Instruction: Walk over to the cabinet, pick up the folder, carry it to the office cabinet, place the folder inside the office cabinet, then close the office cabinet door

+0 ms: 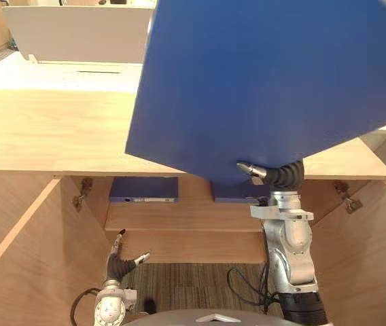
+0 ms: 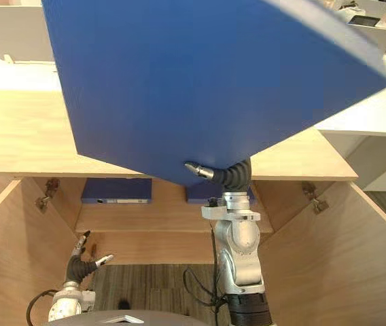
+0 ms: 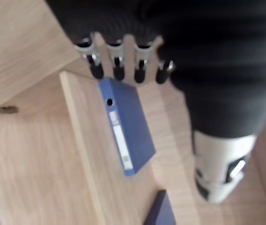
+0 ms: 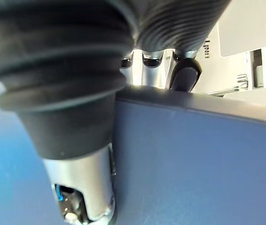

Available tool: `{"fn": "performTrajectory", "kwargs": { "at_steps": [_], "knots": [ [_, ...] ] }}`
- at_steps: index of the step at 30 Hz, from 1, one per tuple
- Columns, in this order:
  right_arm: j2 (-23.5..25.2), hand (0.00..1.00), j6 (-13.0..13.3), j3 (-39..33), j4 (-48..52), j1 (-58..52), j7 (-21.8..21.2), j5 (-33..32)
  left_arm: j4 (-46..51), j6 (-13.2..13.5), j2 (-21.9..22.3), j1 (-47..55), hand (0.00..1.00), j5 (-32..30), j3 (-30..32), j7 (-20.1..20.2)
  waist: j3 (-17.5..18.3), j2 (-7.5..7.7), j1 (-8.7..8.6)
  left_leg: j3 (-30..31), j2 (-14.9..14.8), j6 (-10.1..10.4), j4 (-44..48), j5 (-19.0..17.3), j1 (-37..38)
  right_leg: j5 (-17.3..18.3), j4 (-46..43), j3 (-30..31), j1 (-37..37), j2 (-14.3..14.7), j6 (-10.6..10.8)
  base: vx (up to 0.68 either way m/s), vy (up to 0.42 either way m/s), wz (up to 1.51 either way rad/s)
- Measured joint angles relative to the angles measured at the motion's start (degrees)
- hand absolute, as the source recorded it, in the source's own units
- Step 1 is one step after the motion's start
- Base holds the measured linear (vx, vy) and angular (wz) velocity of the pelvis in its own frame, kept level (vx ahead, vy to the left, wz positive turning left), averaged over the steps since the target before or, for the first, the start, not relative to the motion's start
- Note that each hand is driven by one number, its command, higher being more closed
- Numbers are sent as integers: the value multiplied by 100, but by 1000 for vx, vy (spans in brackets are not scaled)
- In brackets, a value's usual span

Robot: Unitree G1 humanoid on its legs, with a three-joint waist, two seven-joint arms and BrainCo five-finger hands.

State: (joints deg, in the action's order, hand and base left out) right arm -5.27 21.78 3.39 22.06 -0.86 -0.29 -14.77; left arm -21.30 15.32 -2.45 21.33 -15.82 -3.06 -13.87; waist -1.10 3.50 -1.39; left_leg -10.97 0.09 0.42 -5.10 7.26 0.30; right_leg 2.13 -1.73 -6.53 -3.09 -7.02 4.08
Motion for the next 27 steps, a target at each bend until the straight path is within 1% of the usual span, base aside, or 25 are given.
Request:
{"fn": "performTrajectory", "kwargs": {
  "at_steps": [3,9,13,14,16,17,18,19,21,22,23,25,26,27],
  "knots": [
    [-1,100,99,76,186,-189,-89,-131,-289,-42,-57,-65,0,0,-62,55,-4,8,-20,-49,0,7,0,-26,48,0,-13,79,0,-3,-1,12,11,-15],
    [-13,100,89,110,178,-609,-230,-164,-775,-56,-110,-271,0,0,-156,62,-10,0,-82,-201,2,3,0,-59,82,0,-83,223,82,-7,-1,8,13,-14],
    [-172,100,60,295,136,-821,-292,-173,-1001,-57,-163,-324,0,-7,-230,113,-18,-15,-155,-337,-9,16,0,-99,146,-10,-99,321,98,-8,-15,12,10,-18],
    [-248,100,57,414,16,-822,-323,-173,-1092,-57,-237,-361,0,-9,-319,158,-19,-16,-194,-372,-34,34,0,-110,170,-12,-102,368,98,-3,-18,12,0,-17],
    [-292,100,44,560,-269,-832,-402,-140,-1163,-57,-338,-403,0,-21,-415,190,-23,-26,-201,-448,-60,48,1,-129,201,-19,-101,437,104,23,-31,7,-7,-19],
    [-295,100,30,595,-505,-838,-453,-89,-1262,-56,-358,-470,0,-23,-429,191,-51,-73,-201,-461,-70,34,1,-141,203,-35,-59,432,93,35,-55,5,-10,-13],
    [-299,100,9,610,-607,-840,-455,-54,-1329,-56,-365,-515,0,-24,-434,191,-27,-36,-199,-461,-76,30,1,-144,201,-42,-41,431,89,40,-64,4,-7,-5],
    [-317,100,-59,661,-788,-843,-450,15,-1400,-56,-386,-549,0,-32,-444,192,-59,-88,-200,-462,-77,9,1,-159,194,-46,-23,429,89,45,-72,0,0,0],
    [-323,100,-109,731,-997,-856,-446,199,-1490,-56,-431,-560,0,-71,-468,193,-51,-76,-199,-462,-78,10,2,-168,192,-50,5,429,81,47,-78,0,0,0],
    [-325,100,-134,741,-1104,-860,-435,335,-1569,-57,-452,-570,0,-75,-481,194,-73,-111,-194,-462,-76,16,2,-177,188,-52,24,428,76,46,-81,0,0,0],
    [-326,100,-135,750,-1168,-860,-421,418,-1597,-56,-458,-568,0,-75,-482,195,-73,-109,-194,-462,-76,18,2,-181,189,-53,31,428,73,44,-83,32,5,0],
    [-326,100,-163,819,-1404,-863,-341,831,-1694,-56,-495,-571,0,-75,-486,208,-93,-142,-190,-461,-71,17,3,-211,190,-54,61,427,58,40,-84,41,4,0],
    [-326,100,-170,850,-1466,-865,-299,919,-1741,-56,-505,-584,0,-78,-487,208,-94,-143,-187,-461,-71,21,3,-214,191,-54,69,426,55,40,-83,62,-2,-1],
    [-326,100,-175,938,-1606,-860,-197,1205,-1837,-56,-540,-597,0,-99,-496,208,-97,-146,-179,-461,-72,36,3,-225,190,-51,89,425,50,41,-78,56,-5,-2]
  ]
}}
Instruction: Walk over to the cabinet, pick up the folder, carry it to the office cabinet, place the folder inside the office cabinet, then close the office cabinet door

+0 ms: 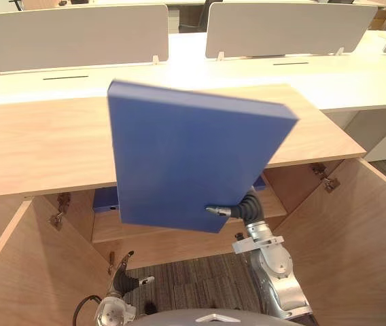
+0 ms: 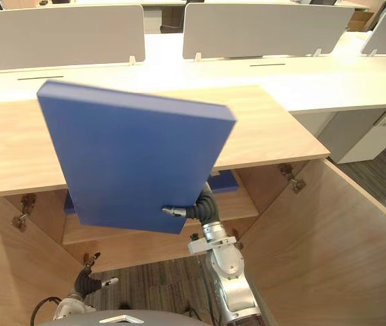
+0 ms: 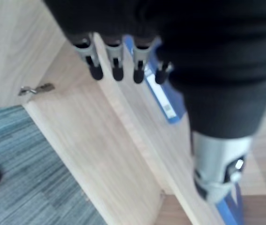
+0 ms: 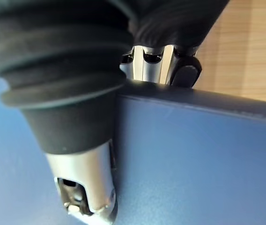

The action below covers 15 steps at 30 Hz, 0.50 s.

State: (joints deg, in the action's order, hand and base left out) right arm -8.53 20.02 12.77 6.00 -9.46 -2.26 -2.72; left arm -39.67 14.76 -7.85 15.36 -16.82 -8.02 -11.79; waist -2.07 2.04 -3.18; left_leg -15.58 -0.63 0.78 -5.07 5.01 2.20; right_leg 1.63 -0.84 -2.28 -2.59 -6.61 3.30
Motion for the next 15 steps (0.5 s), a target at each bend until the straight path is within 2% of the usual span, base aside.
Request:
{"fn": "performTrajectory", "kwargs": {
  "at_steps": [3,6,9,10,11,12,14,15],
  "knots": [
    [-16,100,-4,107,-290,19,206,538,-184,8,-30,-55,0,-35,-3,-12,-12,-12,25,-3,2,29,1,-28,-2,10,35,2,-7,-1,16,59,-7,-2],
    [-58,100,-4,238,-529,129,401,811,-319,13,-73,-114,0,-106,-49,-28,-81,-41,39,-7,5,38,2,-51,1,16,36,3,-8,0,27,49,-3,-2],
    [-86,100,-4,441,-881,610,672,1237,-445,14,-125,-363,0,-145,-119,-55,-458,-113,50,-107,-7,38,46,-51,1,26,-256,137,176,4,85,0,14,-21],
    [-120,100,-3,548,-1034,960,781,1409,-470,17,-138,-577,0,-144,-121,-86,-705,-141,128,-237,-35,8,313,-134,-200,98,-618,259,501,2,91,-117,-9,-41],
    [-147,100,-2,654,-1164,1375,898,1540,-541,17,-165,-852,0,-141,-138,-165,-973,-162,120,-278,-160,-56,1166,-453,-817,183,-1111,295,1002,-8,94,-147,-29,-44],
    [-180,100,-3,690,-1204,1570,931,1624,-568,16,-176,-1012,0,-137,-149,-203,-1084,-187,122,-319,-258,-65,1620,-638,-1142,236,-1371,287,1276,7,88,-212,-44,-31],
    [-348,100,-5,940,-1217,2152,1113,1869,-628,9,-189,-1512,0,-134,-172,-306,-1456,-342,107,-300,-577,-165,3033,-1158,-2205,548,-2410,286,2206,51,148,-217,20,-20],
    [-352,100,-5,980,-1215,2234,1136,1911,-605,9,-191,-1608,0,-132,-172,-316,-1518,-355,114,-303,-639,-174,3298,-1258,-2412,626,-2665,286,2423,55,142,-210,58,-10]
  ]
}}
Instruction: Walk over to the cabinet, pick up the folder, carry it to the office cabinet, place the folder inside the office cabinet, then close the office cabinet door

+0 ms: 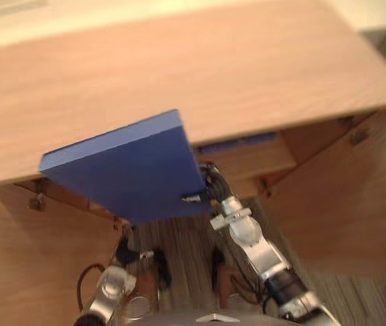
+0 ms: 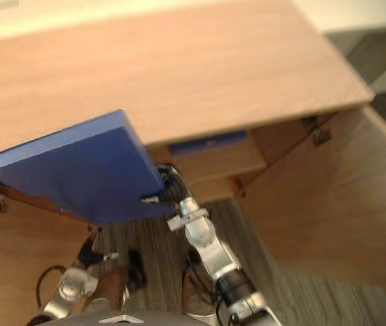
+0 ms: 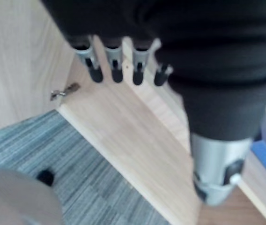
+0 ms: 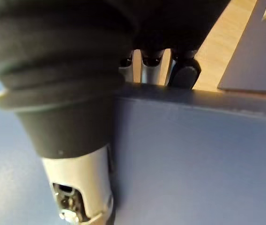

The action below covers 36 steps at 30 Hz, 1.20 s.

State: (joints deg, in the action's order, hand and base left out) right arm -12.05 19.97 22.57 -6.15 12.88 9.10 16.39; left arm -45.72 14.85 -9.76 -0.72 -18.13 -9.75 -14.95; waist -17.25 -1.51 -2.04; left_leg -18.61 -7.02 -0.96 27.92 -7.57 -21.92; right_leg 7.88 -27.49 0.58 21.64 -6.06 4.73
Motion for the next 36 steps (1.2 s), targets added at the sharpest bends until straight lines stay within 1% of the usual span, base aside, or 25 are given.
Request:
{"fn": "performTrajectory", "kwargs": {
  "at_steps": [1,2,3,4,6,9,11,12,14,17,18,20,21,23,24,26,30,32,33,35,36],
  "knots": [
    [0,100,-8,90,11,110,60,113,43,1,5,-120,0,1,-3,-41,-29,-17,-1,22,-125,-20,511,-208,-457,173,-474,5,467,12,1,-199,46,-12],
    [0,100,-16,178,91,146,177,262,120,0,17,-174,0,2,-23,-87,-32,-20,1,62,-241,1,977,-444,-855,350,-910,-2,853,22,11,-186,39,-7],
    [7,100,-16,205,119,150,222,327,157,0,26,-190,0,2,-39,-94,-34,-22,1,92,-284,21,1171,-534,-1021,427,-1102,-8,1009,25,6,-182,29,0],
    [11,100,-21,257,153,152,291,465,249,-1,59,-191,0,1,-58,-94,-36,-24,10,115,-347,-8,1472,-663,-1265,602,-1409,-10,1267,20,-52,-140,18,3],
    [1,100,-49,366,319,167,397,688,357,-9,108,-170,0,1,-59,-98,-46,-33,50,122,-405,-9,1723,-738,-1516,696,-1677,-11,1533,6,-34,-148,9,-2],
    [-12,100,-50,609,690,403,503,1019,710,-12,120,-59,0,-3,-64,-112,-67,-54,97,76,-503,-16,2012,-774,-1857,735,-2009,-13,1962,-48,-77,-129,6,-10],
    [-12,100,-43,668,799,525,547,1108,902,-13,157,-60,0,-6,-58,-121,-110,-101,140,83,-594,-11,2255,-839,-2041,786,-2228,-24,2146,-50,-69,-95,4,-9],
    [-9,100,-43,675,798,632,586,1122,1054,-12,183,-84,0,-6,-55,-131,-135,-119,162,92,-656,-8,2482,-914,-2234,853,-2455,-15,2350,-50,-77,-137,-5,-7],
    [-13,100,-51,662,802,754,639,1183,1466,-17,187,-58,0,-7,-56,-141,-196,-128,191,110,-723,-20,2800,-1001,-2545,949,-2797,18,2689,-52,-68,-128,-8,-4],
    [-52,100,-170,588,1045,805,642,1273,2788,-48,183,245,0,6,-59,-40,-421,-189,212,164,-847,-40,3335,-1148,-3057,1098,-3346,38,3208,-67,-69,-105,-8,-1],
    [-53,100,-173,549,1091,812,639,1272,2981,-47,182,311,0,6,-59,-10,-454,-203,216,175,-856,-57,3421,-1172,-3142,1129,-3438,47,3294,-73,-72,-84,-13,2],
    [-69,100,-234,403,1258,822,602,1137,3689,-44,163,510,0,8,-25,108,-503,-252,286,221,-875,-65,3694,-1232,-3541,1222,-3765,83,3714,-93,-77,-66,-26,5],
    [-69,100,-257,358,1257,824,593,1058,3820,-44,162,523,0,8,-8,148,-509,-258,317,230,-875,-67,3740,-1234,-3625,1239,-3830,89,3808,-101,-80,-58,-50,9],
    [-71,100,-373,139,1252,823,443,587,4241,-37,167,603,0,33,112,261,-540,-283,396,273,-874,-64,3868,-1233,-3894,1307,-4025,71,4073,-139,-119,-57,-74,12],
    [-69,100,-395,85,1252,828,396,478,4331,-35,162,639,0,56,135,284,-559,-293,399,290,-874,-63,3896,-1233,-3932,1326,-4064,59,4108,-146,-127,-40,-78,13],
    [-67,100,-403,-114,1252,818,324,-65,4667,-22,179,746,0,64,255,360,-586,-301,442,297,-853,-54,3927,-1231,-4056,1380,-4167,65,4255,-175,-143,-27,-80,9],
    [-14,100,-408,-472,1251,820,132,-819,5087,20,189,880,0,233,497,495,-590,-308,503,325,-843,-32,3962,-1227,-4179,1427,-4283,47,4395,-193,-203,-15,-86,6],
    [62,100,-408,-708,1251,833,129,-1098,5259,52,194,945,0,237,629,539,-590,-309,521,407,-843,9,4054,-1257,-4273,1483,-4396,17,4452,-204,-192,-1,-83,10],
    [89,100,-408,-894,1247,868,136,-1389,5323,65,200,955,0,267,697,549,-592,-313,540,466,-845,20,4113,-1265,-4340,1534,-4475,-20,4496,-209,-224,0,-58,10],
    [93,100,-407,-1193,1247,958,146,-1786,5442,75,214,1003,0,404,772,574,-592,-314,560,465,-843,17,4137,-1267,-4397,1578,-4545,-25,4566,-234,-226,-5,-69,9],
    [99,100,-407,-1286,1247,1000,149,-1887,5475,83,220,1024,0,441,791,578,-593,-315,570,465,-844,16,4140,-1266,-4414,1583,-4560,-24,4591,-234,-230,-18,-77,4]
  ]
}}
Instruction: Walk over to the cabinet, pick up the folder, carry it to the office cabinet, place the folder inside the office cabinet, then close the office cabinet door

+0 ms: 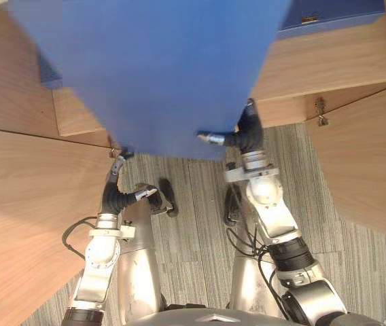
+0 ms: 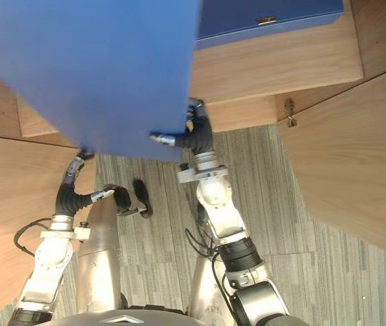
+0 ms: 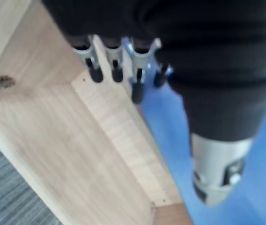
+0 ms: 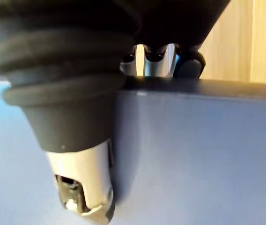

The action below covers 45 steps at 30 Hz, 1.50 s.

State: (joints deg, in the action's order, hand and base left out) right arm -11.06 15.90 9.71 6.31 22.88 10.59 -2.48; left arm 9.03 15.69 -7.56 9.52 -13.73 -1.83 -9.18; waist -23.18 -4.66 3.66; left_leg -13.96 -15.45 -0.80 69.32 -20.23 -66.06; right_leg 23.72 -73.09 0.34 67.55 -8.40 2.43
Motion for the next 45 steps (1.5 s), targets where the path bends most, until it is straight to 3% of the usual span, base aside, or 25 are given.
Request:
{"fn": "performTrajectory", "kwargs": {
  "at_steps": [7,14,22,27,30,37,45],
  "knots": [
    [142,100,126,-1162,-68,465,309,-1866,155,36,143,48,0,17,78,-2,-25,-56,40,160,-24,32,152,-19,-144,98,-148,-113,50,2,-55,-35,-60,3],
    [109,100,136,-1589,-502,1129,509,-2924,167,18,225,-39,0,238,80,-84,-22,-59,112,309,-32,110,166,-6,-278,133,-172,-259,82,0,-114,-41,-53,4],
    [83,100,158,-1988,-787,2072,837,-3670,563,-42,349,-51,0,386,86,-222,-14,-72,241,399,-43,71,393,31,-599,209,-449,-287,375,-20,-165,-25,-41,3],
    [23,100,363,-2046,-1099,2676,956,-4177,625,-86,351,-218,0,465,57,-308,2,-85,244,563,-59,92,754,-11,-1010,315,-845,-325,719,-31,-214,-45,-37,5],
    [-4,100,415,-2174,-1516,3198,956,-4604,616,-281,333,-477,0,463,209,-394,2,-86,258,653,-96,99,1047,-17,-1244,387,-1178,-332,931,-39,-267,-45,-46,3],
    [-223,100,592,-2438,-1822,3562,991,-5125,634,-290,299,-422,0,689,406,-548,10,-93,344,792,-112,153,1113,59,-1640,389,-1291,-450,1267,-52,-324,-27,-38,3],
    [-823,100,374,-2151,-2638,4065,1062,-5468,691,-313,297,-419,0,874,390,-546,12,-97,398,919,-117,184,1078,219,-1909,328,-1301,-590,1462,-56,-438,8,-9,2]
  ]
}}
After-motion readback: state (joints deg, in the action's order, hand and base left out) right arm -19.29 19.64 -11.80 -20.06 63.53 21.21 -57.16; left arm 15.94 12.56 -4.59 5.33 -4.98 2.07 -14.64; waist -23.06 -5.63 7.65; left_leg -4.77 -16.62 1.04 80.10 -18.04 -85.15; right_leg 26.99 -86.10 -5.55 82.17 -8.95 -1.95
